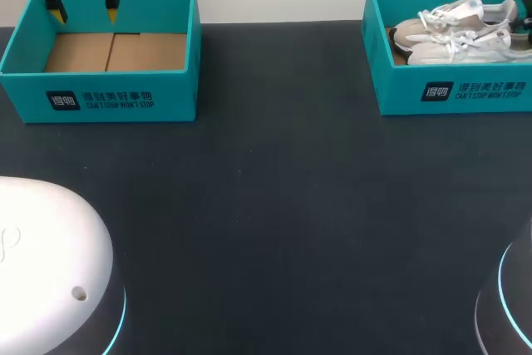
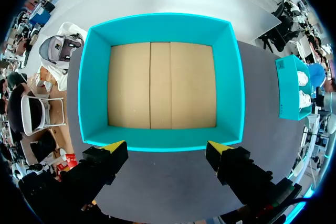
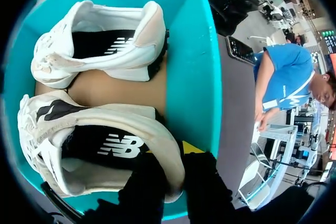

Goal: Take the shoe out of the shoebox, open the shoe tongue, remove and reinsert the insole, then place the shoe into the shoebox

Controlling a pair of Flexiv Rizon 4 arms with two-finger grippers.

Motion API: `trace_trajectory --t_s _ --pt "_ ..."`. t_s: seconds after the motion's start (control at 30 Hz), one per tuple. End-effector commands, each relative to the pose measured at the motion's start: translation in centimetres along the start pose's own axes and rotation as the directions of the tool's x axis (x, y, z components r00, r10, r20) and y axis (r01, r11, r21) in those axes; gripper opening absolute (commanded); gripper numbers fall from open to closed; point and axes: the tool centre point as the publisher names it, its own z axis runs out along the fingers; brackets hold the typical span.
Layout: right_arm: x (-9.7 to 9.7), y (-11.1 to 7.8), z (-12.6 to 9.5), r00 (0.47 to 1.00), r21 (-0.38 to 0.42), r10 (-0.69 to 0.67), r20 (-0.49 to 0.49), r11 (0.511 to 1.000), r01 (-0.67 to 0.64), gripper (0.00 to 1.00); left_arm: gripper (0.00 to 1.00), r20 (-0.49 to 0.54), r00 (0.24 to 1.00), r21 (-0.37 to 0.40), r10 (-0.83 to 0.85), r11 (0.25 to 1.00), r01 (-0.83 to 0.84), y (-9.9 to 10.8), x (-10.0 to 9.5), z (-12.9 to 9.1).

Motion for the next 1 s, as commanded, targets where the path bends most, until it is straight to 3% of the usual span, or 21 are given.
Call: trace_trajectory --t_s 0.03,0.33,0.57,0.63,1.0 --pt "-1.0 -1.5 -5.6 1.000 0.004 0.012 0.024 1.000 -0.012 0.00 1.00 0.000 1.000 0.000 0.000 1.000 0.000 0.0 0.0 0.0" --pt "-1.6 -2.3 -13.8 0.995 0.004 0.050 0.088 0.999 -0.050 0.00 1.00 0.000 1.000 0.000 0.000 1.000 0.000 0.0 0.0 0.0" --pt "-0.5 -3.0 -18.2 0.995 0.013 0.051 0.080 0.999 -0.052 0.00 1.00 0.000 1.000 0.000 0.000 1.000 0.000 0.0 0.0 0.0" --pt "-0.1 -3.2 -18.9 0.993 0.047 0.083 0.080 0.995 -0.086 0.00 1.00 0.000 1.000 0.000 0.000 1.000 0.000 0.0 0.0 0.0" --pt "-0.1 -3.2 -18.9 0.993 0.047 0.083 0.080 0.995 -0.086 0.00 1.00 0.000 1.000 0.000 0.000 1.000 0.000 0.0 0.0 0.0"
